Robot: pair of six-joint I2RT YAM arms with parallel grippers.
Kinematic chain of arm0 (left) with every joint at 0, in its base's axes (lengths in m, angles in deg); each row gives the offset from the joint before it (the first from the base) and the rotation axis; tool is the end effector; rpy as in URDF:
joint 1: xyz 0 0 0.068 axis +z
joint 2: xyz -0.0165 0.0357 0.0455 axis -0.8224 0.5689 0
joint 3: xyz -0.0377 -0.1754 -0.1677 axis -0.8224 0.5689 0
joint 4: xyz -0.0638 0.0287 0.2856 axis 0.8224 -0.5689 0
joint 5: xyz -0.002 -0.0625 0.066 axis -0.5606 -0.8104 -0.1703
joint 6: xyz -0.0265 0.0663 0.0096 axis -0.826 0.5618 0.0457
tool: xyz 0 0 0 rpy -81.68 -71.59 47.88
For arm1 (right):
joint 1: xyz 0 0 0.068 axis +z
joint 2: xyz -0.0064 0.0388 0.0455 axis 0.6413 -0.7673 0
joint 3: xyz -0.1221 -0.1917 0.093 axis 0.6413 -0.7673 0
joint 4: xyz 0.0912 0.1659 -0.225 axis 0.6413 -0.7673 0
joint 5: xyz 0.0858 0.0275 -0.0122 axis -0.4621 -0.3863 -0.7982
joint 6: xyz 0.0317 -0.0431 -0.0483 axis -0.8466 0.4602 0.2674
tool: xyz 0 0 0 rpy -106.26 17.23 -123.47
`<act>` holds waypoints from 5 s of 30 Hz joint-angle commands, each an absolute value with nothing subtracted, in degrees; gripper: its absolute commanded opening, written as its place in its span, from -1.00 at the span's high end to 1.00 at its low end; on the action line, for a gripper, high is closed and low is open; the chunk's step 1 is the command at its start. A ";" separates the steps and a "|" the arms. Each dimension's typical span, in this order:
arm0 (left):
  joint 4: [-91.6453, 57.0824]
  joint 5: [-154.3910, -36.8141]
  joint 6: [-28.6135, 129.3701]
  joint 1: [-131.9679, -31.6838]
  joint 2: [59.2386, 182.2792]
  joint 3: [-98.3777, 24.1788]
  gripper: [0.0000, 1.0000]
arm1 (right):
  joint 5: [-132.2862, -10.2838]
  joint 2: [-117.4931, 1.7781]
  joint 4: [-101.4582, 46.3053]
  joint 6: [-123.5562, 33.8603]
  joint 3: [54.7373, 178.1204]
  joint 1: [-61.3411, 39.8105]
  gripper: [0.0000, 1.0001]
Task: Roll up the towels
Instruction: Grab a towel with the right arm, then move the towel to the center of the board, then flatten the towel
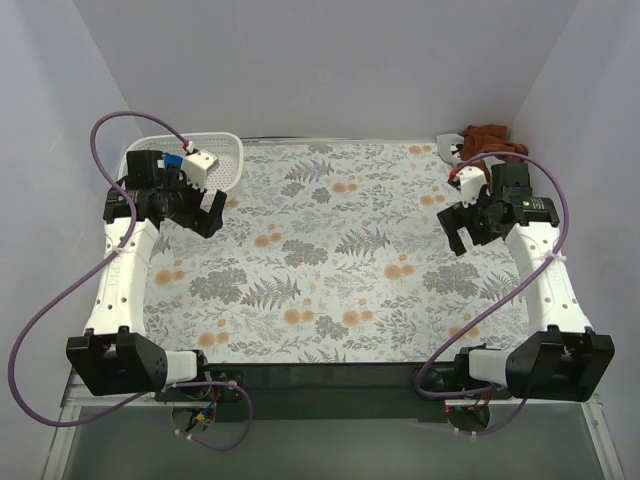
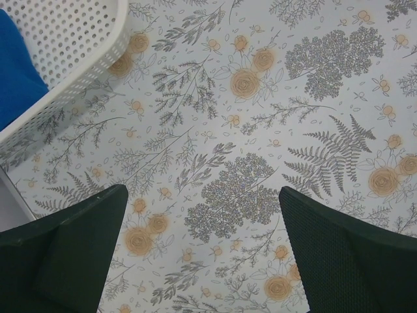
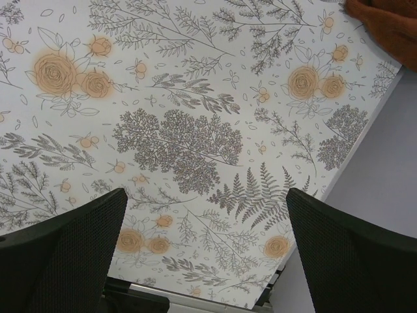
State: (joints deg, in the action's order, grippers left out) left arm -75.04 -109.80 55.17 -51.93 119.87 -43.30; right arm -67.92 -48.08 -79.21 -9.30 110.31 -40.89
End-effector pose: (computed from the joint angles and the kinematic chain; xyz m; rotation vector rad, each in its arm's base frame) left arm 0.3125 -0.0042 0.3180 -0.0495 2.4470 -0.5096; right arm 0.3041 -0.0009 0.2801 -0.6321 2.4331 -0.1187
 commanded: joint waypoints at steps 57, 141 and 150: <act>-75.99 -112.74 50.27 -51.72 126.48 -46.67 -0.95 | -49.23 -113.46 -56.07 -9.47 166.48 -46.57 0.97; -52.88 -115.91 73.56 -85.03 148.44 -41.39 -0.54 | -80.34 -85.92 -55.46 -23.26 125.60 -26.80 -0.40; -48.13 -107.38 71.45 -87.58 158.64 -46.66 -0.64 | -76.48 -91.74 -52.82 -23.88 122.63 -24.69 -0.18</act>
